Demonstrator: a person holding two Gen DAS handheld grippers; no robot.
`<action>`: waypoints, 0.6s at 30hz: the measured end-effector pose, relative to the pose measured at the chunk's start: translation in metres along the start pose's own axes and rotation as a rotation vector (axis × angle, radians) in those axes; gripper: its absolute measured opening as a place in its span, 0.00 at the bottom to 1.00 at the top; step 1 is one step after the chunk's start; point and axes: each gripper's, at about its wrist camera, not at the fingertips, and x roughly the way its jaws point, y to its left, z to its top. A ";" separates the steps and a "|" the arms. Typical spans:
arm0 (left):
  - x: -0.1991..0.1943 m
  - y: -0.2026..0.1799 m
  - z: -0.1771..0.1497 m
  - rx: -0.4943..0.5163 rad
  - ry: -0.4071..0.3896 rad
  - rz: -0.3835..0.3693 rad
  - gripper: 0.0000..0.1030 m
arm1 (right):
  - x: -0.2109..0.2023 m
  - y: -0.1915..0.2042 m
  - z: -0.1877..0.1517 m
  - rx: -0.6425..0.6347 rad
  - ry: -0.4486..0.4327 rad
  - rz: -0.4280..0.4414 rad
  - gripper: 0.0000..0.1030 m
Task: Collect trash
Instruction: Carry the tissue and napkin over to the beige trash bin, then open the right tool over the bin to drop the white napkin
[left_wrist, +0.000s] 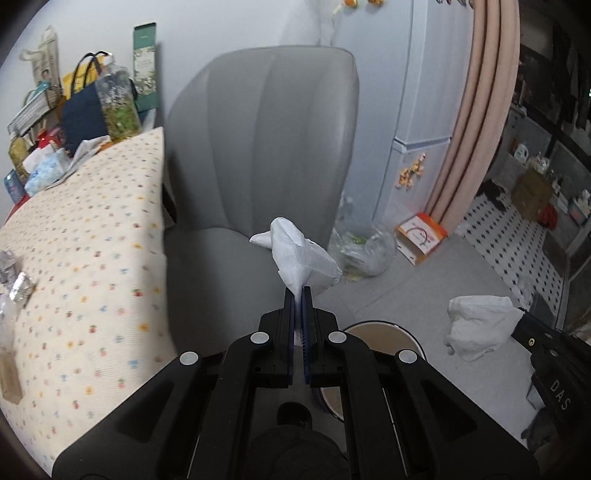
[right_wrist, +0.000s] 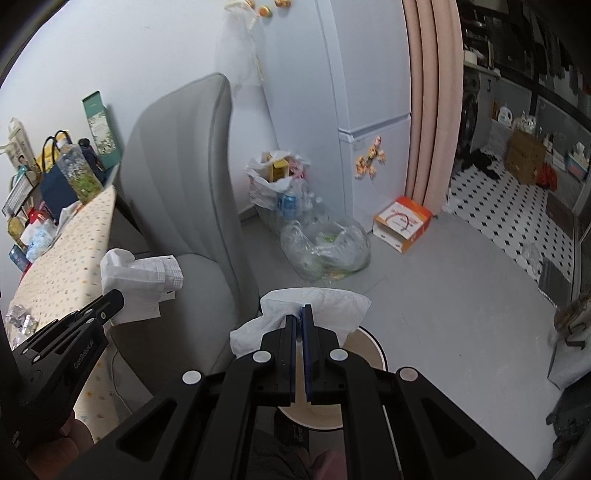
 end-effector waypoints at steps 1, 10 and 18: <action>0.004 -0.002 0.000 0.004 0.006 -0.001 0.04 | 0.004 -0.002 0.000 0.002 0.007 -0.004 0.05; 0.031 -0.023 -0.001 0.040 0.049 -0.019 0.04 | 0.028 -0.014 -0.002 0.012 0.047 -0.038 0.07; 0.037 -0.037 -0.003 0.064 0.064 -0.035 0.04 | 0.029 -0.029 -0.003 0.034 0.036 -0.071 0.45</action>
